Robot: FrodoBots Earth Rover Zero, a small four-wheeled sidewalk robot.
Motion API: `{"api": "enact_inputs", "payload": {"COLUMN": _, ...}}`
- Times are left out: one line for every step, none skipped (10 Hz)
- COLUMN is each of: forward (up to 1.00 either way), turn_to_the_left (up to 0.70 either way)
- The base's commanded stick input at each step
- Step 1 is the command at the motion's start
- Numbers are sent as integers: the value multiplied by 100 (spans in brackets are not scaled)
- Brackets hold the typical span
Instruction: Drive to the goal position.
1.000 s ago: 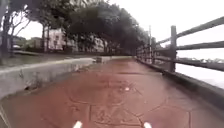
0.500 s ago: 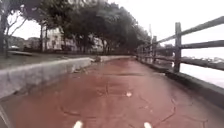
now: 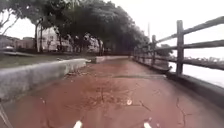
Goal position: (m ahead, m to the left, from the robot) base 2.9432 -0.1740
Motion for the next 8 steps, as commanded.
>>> {"api": "enact_inputs", "payload": {"forward": 50, "turn_to_the_left": 0}}
{"api": "enact_inputs", "payload": {"forward": 50, "turn_to_the_left": 0}}
{"api": "enact_inputs", "payload": {"forward": 50, "turn_to_the_left": 0}}
{"api": "enact_inputs", "payload": {"forward": 50, "turn_to_the_left": 0}}
{"api": "enact_inputs", "payload": {"forward": 50, "turn_to_the_left": 0}}
{"api": "enact_inputs", "payload": {"forward": 50, "turn_to_the_left": 0}}
{"api": "enact_inputs", "payload": {"forward": 50, "turn_to_the_left": 0}}
{"api": "enact_inputs", "payload": {"forward": 50, "turn_to_the_left": 0}}
